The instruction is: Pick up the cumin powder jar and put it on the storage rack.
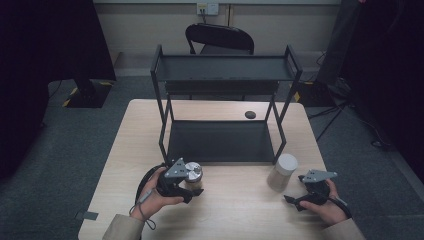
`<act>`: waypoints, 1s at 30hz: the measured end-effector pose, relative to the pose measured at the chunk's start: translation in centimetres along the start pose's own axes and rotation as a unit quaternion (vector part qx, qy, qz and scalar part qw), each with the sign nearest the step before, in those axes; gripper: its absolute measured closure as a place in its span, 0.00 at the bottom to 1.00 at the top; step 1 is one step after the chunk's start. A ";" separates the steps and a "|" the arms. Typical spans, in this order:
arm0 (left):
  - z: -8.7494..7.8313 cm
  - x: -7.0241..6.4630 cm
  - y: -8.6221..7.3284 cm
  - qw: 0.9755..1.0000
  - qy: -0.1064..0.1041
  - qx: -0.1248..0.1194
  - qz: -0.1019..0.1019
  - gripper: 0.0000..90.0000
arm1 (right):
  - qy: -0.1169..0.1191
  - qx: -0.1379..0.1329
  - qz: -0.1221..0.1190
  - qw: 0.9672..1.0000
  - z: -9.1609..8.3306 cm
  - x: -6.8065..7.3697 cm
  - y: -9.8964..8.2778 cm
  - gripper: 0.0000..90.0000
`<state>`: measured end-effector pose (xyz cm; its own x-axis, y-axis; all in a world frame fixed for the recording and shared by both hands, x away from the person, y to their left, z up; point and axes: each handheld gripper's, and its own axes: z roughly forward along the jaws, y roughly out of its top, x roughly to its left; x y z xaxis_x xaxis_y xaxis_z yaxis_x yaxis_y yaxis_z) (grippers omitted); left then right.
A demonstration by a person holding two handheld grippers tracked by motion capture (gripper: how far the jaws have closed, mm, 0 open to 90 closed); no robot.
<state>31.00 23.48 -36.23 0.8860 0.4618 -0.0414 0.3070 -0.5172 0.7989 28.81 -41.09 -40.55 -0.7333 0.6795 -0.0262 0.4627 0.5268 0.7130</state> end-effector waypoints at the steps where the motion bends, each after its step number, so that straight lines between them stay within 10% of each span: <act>1: 0.1 0.1 0.3 1.000 0.001 0.001 0.000 0.34 | 0.000 0.000 0.000 1.000 0.0 0.0 0.0 0.00; 30: 0.5 2.4 5.6 1.000 0.004 -0.006 -0.002 0.34 | 0.000 0.000 0.000 1.000 0.0 0.0 0.0 0.00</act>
<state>35.03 21.32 -32.11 0.8818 0.4699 -0.0401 0.3067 -0.5068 0.8056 28.81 -41.09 -40.55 -0.7333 0.6794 -0.0260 0.4628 0.5268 0.7129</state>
